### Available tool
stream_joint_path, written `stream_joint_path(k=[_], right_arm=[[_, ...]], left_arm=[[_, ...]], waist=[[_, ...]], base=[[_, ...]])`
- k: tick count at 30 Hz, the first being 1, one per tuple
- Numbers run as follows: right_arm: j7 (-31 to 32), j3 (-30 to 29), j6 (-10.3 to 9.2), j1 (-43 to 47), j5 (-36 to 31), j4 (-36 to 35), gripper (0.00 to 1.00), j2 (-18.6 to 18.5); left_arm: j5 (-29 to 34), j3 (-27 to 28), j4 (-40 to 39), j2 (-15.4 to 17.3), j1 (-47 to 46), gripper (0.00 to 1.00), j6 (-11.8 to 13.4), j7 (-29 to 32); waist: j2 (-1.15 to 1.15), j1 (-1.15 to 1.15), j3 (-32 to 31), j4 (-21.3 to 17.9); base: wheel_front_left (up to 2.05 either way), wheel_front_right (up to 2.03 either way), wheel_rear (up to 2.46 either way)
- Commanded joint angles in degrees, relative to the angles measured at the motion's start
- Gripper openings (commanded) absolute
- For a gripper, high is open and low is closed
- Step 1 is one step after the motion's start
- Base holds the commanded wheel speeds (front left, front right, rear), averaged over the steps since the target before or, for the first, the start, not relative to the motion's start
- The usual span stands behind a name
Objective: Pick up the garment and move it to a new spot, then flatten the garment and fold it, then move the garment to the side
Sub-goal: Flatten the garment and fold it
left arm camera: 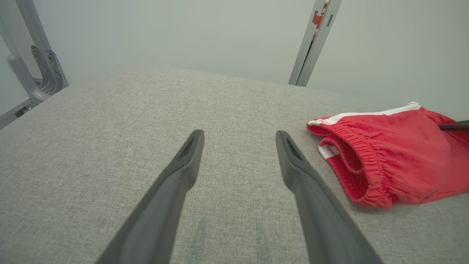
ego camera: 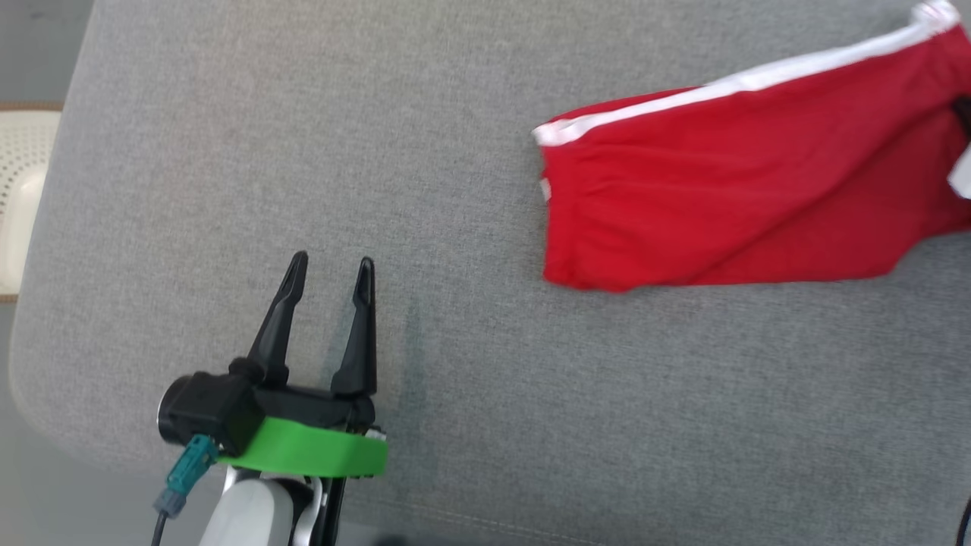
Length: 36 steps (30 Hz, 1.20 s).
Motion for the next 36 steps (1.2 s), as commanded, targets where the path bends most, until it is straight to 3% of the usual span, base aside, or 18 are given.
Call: stream_joint_path(k=[1, 5, 9, 12, 19, 26, 36], right_arm=[[-0.47, -2.49, -0.11, 1.48, 0.12, -0.46, 0.0, -0.69], [-1.56, -8.2, -0.1, 4.35, -0.42, -2.22, 0.0, -1.83], [-1.3, -9.82, -0.08, 6.13, 0.76, -5.53, 0.0, -1.32], [0.01, -7.26, -0.08, 7.29, 2.01, -8.4, 0.0, 0.24], [0.81, 4.66, -0.07, 9.43, 3.25, -12.19, 0.0, 7.98], [-5.71, 10.52, -0.07, 7.46, 0.0, -4.01, 0.0, 12.92], [-16.79, 15.81, -0.06, 3.05, 4.16, 11.68, 0.0, 13.39]], left_arm=[[0.93, 0.79, 0.44, -0.24, 1.79, 1.0, -0.55, -0.14], [1.81, 2.19, 1.69, -0.52, 4.34, 1.0, -1.3, -0.15], [2.34, 2.96, 2.12, -0.72, 6.54, 1.0, -1.76, -0.14], [2.59, 2.9, 2.09, -0.82, 7.91, 1.0, -1.95, -0.14], [2.25, 1.81, 2.39, -0.86, 8.24, 1.0, -1.66, -0.14], [2.64, 0.63, 4.67, -0.87, 6.82, 1.0, -1.27, -0.14], [1.86, -0.58, 6.69, -0.86, 7.01, 1.0, -0.7, -0.14]], waist=[[0.0, 0.0, -4.44, -2.64], [0.0, 0.0, -7.77, -3.43], [0.0, 0.0, -10.39, -3.69], [0.0, 0.0, -11.82, -3.68], [0.0, 0.0, -12.38, -2.72], [0.0, 0.0, -11.62, -0.96], [0.0, 0.0, -12.25, 0.29]], base=[[0.0, 0.0, 0.0], [0.0, 0.0, 0.0], [0.0, 0.0, 0.0], [0.0, 0.0, 0.0], [0.0, 0.0, 0.0], [0.0, 0.0, 0.0], [0.0, 0.0, 0.0]])
